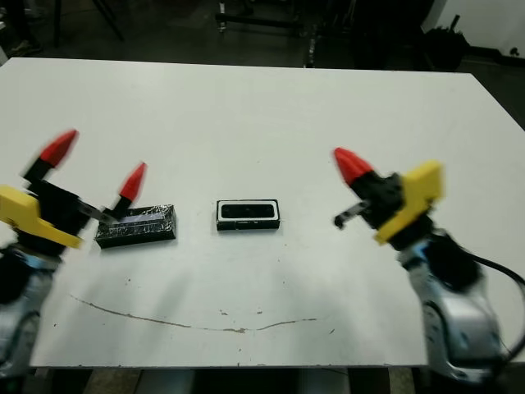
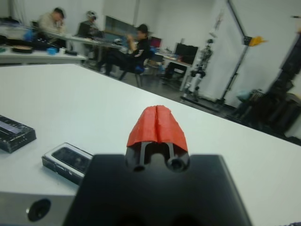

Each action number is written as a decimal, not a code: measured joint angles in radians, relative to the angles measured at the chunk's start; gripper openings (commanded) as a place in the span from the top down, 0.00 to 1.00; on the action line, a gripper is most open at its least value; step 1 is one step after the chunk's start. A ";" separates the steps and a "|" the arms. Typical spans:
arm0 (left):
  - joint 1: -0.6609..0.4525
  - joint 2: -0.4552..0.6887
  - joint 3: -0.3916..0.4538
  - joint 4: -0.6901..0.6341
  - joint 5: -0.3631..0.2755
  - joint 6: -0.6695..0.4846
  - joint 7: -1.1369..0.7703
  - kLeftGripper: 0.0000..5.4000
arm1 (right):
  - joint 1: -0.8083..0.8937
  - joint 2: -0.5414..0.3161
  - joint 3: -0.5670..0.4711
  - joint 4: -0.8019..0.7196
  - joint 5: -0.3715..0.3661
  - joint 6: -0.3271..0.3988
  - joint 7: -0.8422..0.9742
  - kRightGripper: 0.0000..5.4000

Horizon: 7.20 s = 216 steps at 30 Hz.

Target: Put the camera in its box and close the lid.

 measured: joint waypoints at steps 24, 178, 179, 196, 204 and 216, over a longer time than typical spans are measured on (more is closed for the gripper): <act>-0.564 0.266 -0.325 0.756 -0.055 0.188 -1.096 0.00 | 0.203 0.049 -0.007 0.016 0.050 -0.048 -0.069 1.00; -0.791 -0.204 -0.412 1.252 0.257 0.012 -0.874 0.42 | 0.246 0.024 0.005 -0.001 0.109 -0.065 -0.092 1.00; -0.791 -0.206 -0.413 1.251 0.257 0.012 -0.871 0.42 | 0.246 0.024 0.004 -0.001 0.110 -0.065 -0.092 1.00; -0.875 -0.317 -0.451 1.368 0.306 -0.003 -0.803 0.42 | 0.262 0.023 0.002 -0.006 0.100 -0.066 -0.093 1.00; -0.911 -0.358 -0.462 1.422 0.352 -0.006 -0.783 0.42 | 0.267 0.024 0.001 -0.008 0.114 -0.065 -0.096 1.00; -0.941 -0.369 -0.487 1.441 0.392 -0.002 -0.783 0.42 | 0.270 0.024 0.001 -0.014 0.114 -0.064 -0.104 1.00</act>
